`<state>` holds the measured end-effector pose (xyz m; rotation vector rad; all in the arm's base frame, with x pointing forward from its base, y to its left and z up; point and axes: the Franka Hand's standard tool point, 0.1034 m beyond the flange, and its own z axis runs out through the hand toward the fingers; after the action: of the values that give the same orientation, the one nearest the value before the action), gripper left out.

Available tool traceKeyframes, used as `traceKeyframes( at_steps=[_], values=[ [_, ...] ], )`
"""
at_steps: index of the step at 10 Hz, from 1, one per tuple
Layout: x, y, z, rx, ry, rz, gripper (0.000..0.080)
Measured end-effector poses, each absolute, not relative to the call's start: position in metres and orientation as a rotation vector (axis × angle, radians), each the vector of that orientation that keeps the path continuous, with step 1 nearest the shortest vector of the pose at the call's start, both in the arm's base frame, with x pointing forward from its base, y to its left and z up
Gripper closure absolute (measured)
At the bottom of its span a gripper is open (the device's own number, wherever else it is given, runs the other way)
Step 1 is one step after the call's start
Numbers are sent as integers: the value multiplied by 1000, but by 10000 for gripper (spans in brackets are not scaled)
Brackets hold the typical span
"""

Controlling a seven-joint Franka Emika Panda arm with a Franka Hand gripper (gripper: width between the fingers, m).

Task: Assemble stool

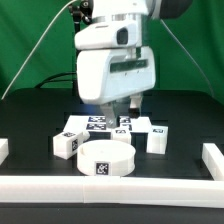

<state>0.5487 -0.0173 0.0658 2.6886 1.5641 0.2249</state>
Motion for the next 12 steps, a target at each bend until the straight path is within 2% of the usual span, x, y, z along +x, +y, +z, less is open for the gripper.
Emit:
traceKeyframes(
  at_steps=[1, 12],
  values=[
    [548, -17, 55, 2669, 1592, 218, 150],
    [547, -11, 48, 2790, 1443, 181, 150]
  ],
)
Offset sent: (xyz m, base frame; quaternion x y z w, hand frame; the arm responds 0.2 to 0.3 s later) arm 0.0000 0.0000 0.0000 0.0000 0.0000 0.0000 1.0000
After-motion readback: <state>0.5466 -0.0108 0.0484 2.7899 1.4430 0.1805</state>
